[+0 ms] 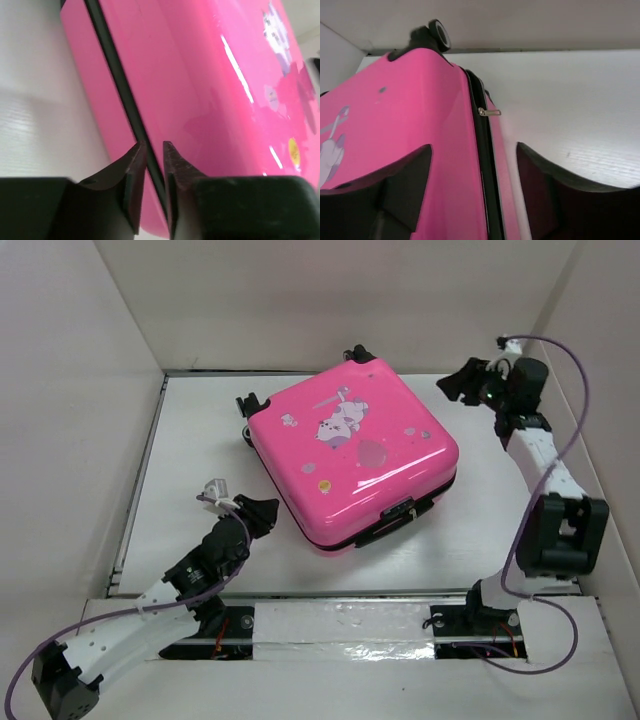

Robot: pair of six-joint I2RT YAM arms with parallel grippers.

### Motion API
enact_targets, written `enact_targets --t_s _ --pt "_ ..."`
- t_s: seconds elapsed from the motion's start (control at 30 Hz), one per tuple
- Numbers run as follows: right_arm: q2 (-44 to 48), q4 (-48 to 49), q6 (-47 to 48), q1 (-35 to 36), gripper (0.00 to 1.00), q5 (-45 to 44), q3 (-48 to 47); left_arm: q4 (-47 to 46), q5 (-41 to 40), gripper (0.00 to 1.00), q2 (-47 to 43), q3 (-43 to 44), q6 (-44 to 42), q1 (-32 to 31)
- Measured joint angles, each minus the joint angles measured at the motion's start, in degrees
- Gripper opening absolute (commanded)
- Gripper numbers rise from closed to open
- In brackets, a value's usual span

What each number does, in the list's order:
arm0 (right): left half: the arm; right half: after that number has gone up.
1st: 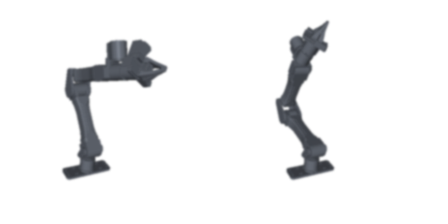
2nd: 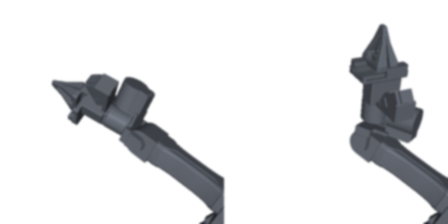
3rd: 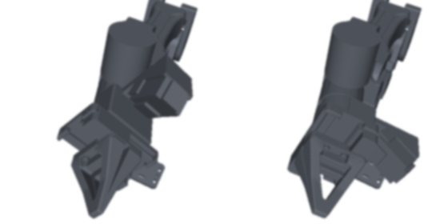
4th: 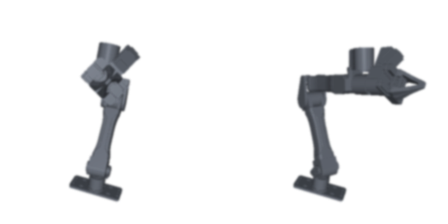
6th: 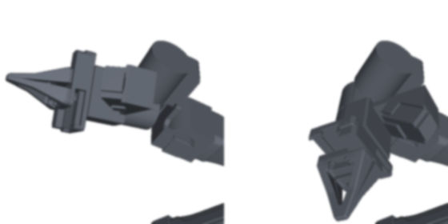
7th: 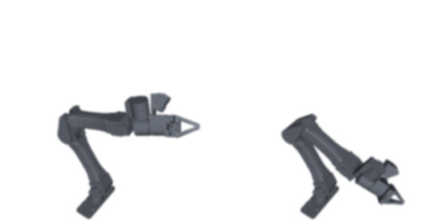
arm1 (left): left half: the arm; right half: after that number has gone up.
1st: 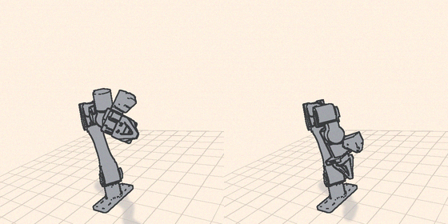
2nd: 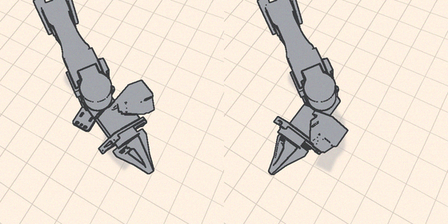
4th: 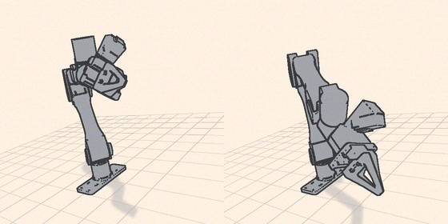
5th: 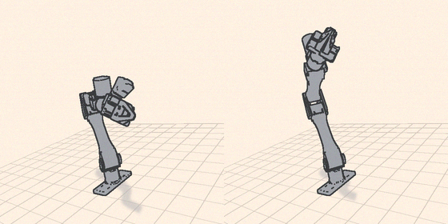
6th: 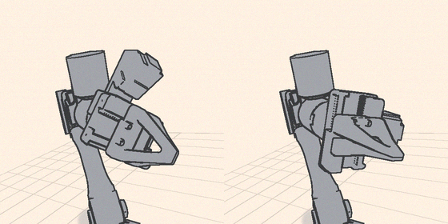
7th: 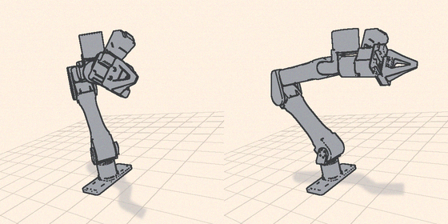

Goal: Pack the luggage

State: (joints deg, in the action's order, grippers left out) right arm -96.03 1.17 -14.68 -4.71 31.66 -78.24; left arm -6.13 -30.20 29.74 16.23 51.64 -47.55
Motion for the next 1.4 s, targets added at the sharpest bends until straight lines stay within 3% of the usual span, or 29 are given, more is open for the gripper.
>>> enact_targets --t_s 0.03,0.07,0.1,0.27,0.4,0.6,0.7,0.77,0.83,1.13,1.4 --pt "1.75 0.83 -0.72 -0.61 0.46 0.66 1.16 0.98 0.04 0.12 -0.85 0.02 0.13 0.0" --pt "7.67 4.52 -1.6 -2.14 0.09 1.66 5.81 1.81 0.17 0.0 -1.33 0.02 0.17 0.02" --pt "12.22 6.16 -2.21 -3.17 0.0 2.14 9.46 2.73 0.31 0.0 -1.73 0.02 0.22 0.02" --pt "40.92 14.62 -3.87 0.04 0.0 3.37 34.27 6.23 3.82 0.0 -2.38 0.02 -0.39 0.0" --pt "62.77 11.56 -2.43 5.64 0.0 3.69 49.53 9.01 7.76 0.0 -1.62 0.07 -2.69 0.02" --pt "79.62 -0.11 -1.79 7.65 0.0 2.6 60.15 10.56 15.21 0.0 0.04 0.11 -5.2 0.0" --pt "84.74 -4.68 -3.91 7.87 0.13 0.07 64.87 9.86 18.67 0.0 0.04 0.11 -6.23 0.0" --pt "85.44 -7.54 -4.98 7.87 0.29 -2.21 65.85 8.79 20.28 0.0 0.26 0.13 -6.78 0.0" --pt "84.3 -8.22 -5.51 7.87 0.34 -3.26 65.96 8.11 21.33 0.0 0.68 0.13 -7.17 0.0" --pt "65.75 -2.19 -3.74 8.2 0.39 2.51 65.96 5.4 24.46 0.0 2.75 0.15 -8.39 0.02" --pt "65.0 -0.39 -3.37 8.17 0.44 5.27 66.07 4.74 24.72 0.0 4.17 0.15 -8.83 0.02"
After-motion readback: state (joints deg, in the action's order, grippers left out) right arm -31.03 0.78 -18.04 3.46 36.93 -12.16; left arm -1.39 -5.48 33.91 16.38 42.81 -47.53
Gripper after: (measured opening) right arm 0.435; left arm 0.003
